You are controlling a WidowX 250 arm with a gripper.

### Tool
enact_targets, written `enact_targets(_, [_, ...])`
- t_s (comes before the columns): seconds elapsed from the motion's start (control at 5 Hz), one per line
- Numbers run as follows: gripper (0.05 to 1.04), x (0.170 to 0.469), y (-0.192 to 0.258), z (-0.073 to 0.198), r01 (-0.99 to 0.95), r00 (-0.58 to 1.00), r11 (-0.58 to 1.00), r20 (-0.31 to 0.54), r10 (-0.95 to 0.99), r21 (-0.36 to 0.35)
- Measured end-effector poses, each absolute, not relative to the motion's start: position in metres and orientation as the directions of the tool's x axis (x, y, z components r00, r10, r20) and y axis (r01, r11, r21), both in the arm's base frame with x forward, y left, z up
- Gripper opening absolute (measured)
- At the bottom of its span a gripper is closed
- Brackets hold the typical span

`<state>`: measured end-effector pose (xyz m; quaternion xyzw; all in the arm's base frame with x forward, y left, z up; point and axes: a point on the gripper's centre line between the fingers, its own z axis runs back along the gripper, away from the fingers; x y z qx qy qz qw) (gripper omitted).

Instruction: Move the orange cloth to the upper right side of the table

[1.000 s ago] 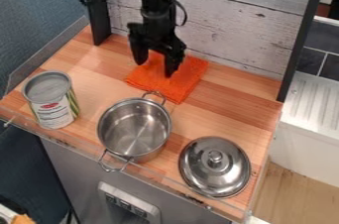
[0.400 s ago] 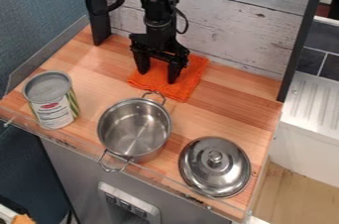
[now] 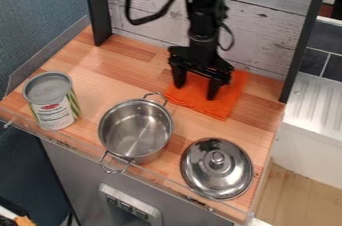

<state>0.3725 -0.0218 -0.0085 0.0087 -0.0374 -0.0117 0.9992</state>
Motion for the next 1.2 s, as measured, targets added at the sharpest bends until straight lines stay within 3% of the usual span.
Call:
enact_targets(0.8, [0.999, 0.375, -0.048, 0.002, 0.006, 0.998, 0.999, 0.065, -0.009, 0.046])
enact_targets(1.2, [0.999, 0.379, -0.049, 0.056, 0.011, 0.989, 0.999, 0.150, -0.016, 0.032])
